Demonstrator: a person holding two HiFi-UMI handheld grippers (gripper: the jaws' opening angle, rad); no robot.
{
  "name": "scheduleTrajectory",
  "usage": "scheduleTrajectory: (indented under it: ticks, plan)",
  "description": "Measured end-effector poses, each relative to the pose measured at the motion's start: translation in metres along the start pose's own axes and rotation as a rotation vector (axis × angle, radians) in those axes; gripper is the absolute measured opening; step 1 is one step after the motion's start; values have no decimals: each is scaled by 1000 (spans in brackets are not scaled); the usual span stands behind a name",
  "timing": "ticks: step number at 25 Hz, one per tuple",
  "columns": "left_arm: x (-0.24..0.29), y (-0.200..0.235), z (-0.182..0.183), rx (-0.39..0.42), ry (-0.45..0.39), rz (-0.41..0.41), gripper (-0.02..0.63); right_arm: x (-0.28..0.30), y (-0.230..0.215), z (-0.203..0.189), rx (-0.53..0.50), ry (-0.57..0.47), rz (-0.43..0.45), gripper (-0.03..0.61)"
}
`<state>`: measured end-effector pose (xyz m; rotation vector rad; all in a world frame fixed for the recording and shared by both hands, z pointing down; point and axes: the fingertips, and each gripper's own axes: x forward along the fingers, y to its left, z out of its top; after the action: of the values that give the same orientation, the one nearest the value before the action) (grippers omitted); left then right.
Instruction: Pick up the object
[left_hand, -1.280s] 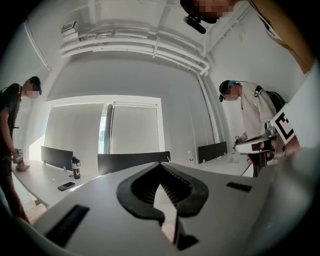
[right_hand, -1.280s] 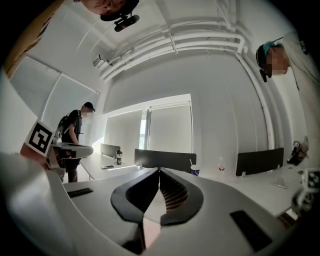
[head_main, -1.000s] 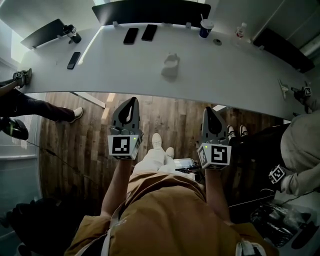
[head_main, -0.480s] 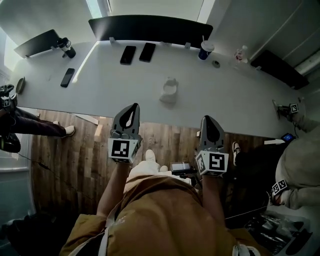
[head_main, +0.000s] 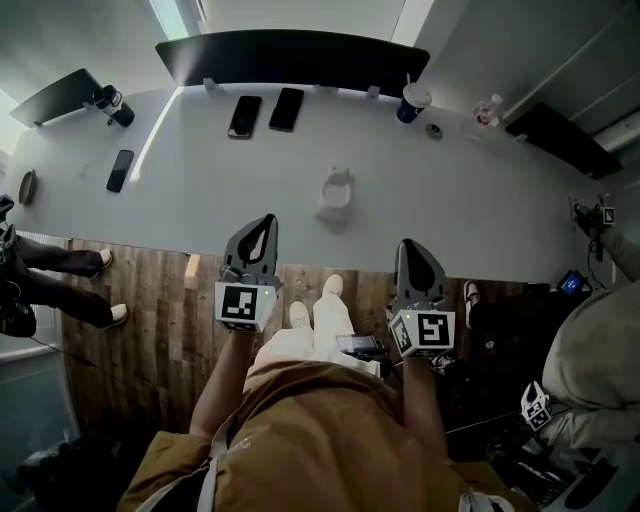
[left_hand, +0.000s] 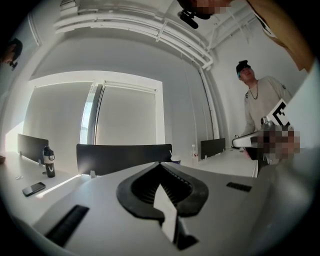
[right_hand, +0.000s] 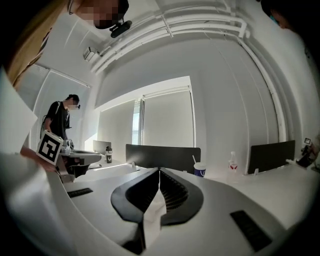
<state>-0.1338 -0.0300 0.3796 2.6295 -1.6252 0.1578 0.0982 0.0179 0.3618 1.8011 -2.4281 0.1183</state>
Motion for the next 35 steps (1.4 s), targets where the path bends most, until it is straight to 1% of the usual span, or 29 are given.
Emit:
scheduleTrajectory:
  ticks: [5,10,15,18,21,23,26,31,35]
  plan:
    - [28,12,0,34,6,27,6,33,-8,5,-20,1,35,11]
    - [58,20,5,30,3,50,6,65,-20,9,12,12,65,11]
    - [91,13,7,60,17,34,6,84,-23,8,21,24,123,11]
    - [102,9,9,72,14,28,6,89,-30,4,33,20,120,11]
    - [108,6,10,77,12,17,6,93,-39,8,27,-28,102,11]
    - [110,5,10,80,19,8,6,93,-43,11,33,-41,92,11]
    - [119,8,10,81,28,-7,6,102,-46,9,38,-22,83,11]
    - [132,19,6,66,38,-20,6,115,-48,-1,82,-5,66,11]
    - [140,23,-2,53,55,-36,6,128,-46,-6,70,23,54,11]
